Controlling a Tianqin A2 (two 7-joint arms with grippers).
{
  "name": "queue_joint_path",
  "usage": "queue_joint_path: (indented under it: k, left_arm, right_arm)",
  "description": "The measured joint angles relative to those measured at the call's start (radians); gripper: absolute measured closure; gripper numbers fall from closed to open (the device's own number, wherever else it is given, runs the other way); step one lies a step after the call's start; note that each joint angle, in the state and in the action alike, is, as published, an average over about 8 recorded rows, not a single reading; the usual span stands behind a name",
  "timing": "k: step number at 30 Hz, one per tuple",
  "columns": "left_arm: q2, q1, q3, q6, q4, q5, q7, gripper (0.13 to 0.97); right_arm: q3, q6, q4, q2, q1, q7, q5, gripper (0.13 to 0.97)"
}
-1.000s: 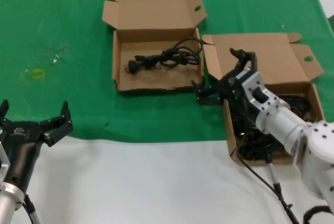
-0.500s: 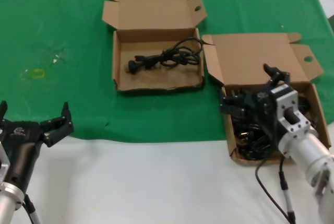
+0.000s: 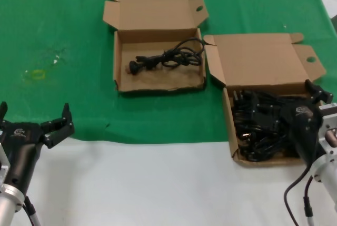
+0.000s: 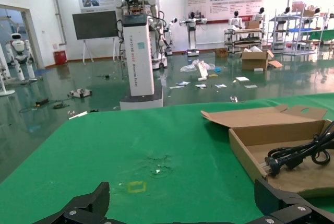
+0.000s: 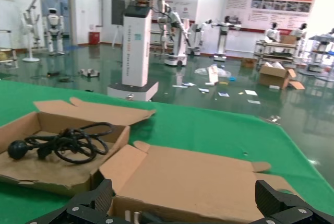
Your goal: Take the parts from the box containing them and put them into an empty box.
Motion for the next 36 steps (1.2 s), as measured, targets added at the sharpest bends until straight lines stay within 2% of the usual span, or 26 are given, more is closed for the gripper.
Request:
queue_joint_path:
  k: [36]
  left_arm:
    - [0.0, 0.0, 0.0, 0.0, 0.0, 0.0, 0.0, 0.132]
  right_arm:
    - [0.01, 0.014, 0.025, 0.003, -0.024, 0.017, 0.0, 0.129]
